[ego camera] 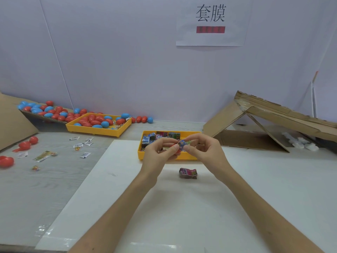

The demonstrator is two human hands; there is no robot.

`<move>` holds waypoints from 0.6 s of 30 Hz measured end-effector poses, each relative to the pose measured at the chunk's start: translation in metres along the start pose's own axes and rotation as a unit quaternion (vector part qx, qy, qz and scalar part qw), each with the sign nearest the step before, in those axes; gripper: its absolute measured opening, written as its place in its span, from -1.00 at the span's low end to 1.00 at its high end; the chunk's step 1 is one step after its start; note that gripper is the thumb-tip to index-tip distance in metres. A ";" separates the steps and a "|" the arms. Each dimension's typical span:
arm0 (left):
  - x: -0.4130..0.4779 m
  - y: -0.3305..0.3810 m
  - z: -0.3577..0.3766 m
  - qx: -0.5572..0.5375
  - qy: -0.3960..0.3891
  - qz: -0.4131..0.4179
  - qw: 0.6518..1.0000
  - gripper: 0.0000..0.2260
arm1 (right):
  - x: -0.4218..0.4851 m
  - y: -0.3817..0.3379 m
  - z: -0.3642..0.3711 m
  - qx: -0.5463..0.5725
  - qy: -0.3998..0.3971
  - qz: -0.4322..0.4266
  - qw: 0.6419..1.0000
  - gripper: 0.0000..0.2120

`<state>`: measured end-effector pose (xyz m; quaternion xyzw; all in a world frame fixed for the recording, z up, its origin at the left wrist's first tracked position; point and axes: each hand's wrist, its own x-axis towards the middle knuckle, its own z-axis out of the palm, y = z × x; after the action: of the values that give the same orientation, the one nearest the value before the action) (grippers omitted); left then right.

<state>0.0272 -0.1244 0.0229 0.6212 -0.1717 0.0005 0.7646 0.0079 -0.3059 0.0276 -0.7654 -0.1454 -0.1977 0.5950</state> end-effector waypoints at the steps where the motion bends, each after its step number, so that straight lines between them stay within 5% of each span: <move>1: 0.000 0.001 0.000 -0.024 -0.003 -0.013 1.000 -0.91 | 0.001 -0.001 -0.001 0.008 0.007 0.004 1.000 -0.85; 6: 0.000 0.002 -0.002 -0.102 -0.026 -0.059 0.993 -0.88 | 0.000 -0.002 -0.005 0.027 -0.018 0.048 0.998 -0.73; 18: 0.001 0.004 -0.004 -0.160 -0.061 -0.124 0.977 -0.73 | -0.001 -0.001 -0.006 -0.001 -0.066 0.035 0.997 -0.79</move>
<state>0.0280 -0.1199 0.0258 0.5060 -0.1378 -0.1599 0.8363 0.0055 -0.3110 0.0294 -0.7820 -0.1574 -0.1261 0.5897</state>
